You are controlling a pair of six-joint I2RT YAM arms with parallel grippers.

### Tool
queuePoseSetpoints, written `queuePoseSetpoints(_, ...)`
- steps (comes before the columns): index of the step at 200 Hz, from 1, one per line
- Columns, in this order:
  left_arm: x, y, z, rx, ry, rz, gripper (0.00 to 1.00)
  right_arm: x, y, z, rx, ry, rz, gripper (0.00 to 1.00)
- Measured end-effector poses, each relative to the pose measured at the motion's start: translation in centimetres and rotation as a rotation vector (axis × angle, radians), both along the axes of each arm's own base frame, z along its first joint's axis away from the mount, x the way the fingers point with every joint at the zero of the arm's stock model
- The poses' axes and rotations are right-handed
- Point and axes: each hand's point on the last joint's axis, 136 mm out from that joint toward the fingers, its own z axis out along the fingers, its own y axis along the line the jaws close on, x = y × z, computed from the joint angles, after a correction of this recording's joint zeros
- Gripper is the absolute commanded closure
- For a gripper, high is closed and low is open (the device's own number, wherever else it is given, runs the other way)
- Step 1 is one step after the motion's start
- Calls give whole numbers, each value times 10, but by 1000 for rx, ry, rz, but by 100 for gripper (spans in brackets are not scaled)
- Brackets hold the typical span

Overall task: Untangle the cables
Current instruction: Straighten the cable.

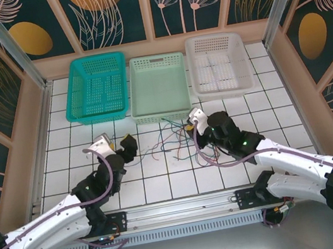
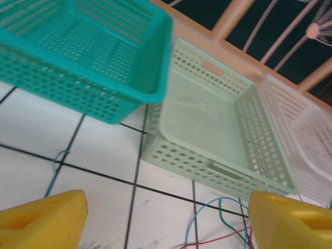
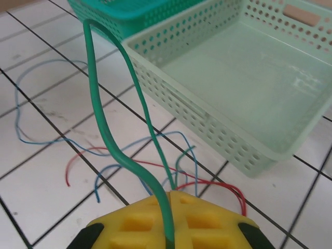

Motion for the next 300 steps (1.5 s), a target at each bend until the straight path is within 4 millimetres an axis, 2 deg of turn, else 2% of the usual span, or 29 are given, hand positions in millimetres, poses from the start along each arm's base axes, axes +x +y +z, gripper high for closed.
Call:
queuePoseSetpoints(52, 4, -59, 31, 82, -146, -278, 17, -1, 14, 29, 178, 31, 101, 92)
queuePoseSetpoints(78, 8, -82, 47, 122, -195, -356, 16, -6, 21, 44, 270, 46, 156, 92)
queuePoseSetpoints(122, 10, -101, 59, 142, -271, -423, 18, -20, 35, 65, 378, 77, 255, 92)
queuePoseSetpoints(171, 13, -118, 64, 174, -298, -475, 23, -28, 42, 75, 430, 115, 321, 93)
queuePoseSetpoints(189, 14, -120, 68, 181, -312, -480, 28, -32, 44, 76, 440, 133, 341, 93)
queuePoseSetpoints(199, 14, -121, 69, 181, -315, -483, 35, -34, 45, 76, 443, 141, 352, 93)
queuePoseSetpoints(235, 17, -130, 71, 219, -327, -503, 73, -37, 44, 74, 443, 164, 363, 93)
queuePoseSetpoints(248, 21, -132, 71, 252, -319, -504, 82, -33, 41, 71, 428, 185, 344, 94)
queuePoseSetpoints(276, 30, -129, 66, 368, -281, -469, 84, -13, 25, 72, 375, 211, 241, 96)
queuePoseSetpoints(300, 36, -116, 50, 523, -225, -429, 85, 3, 7, 74, 318, 216, 148, 96)
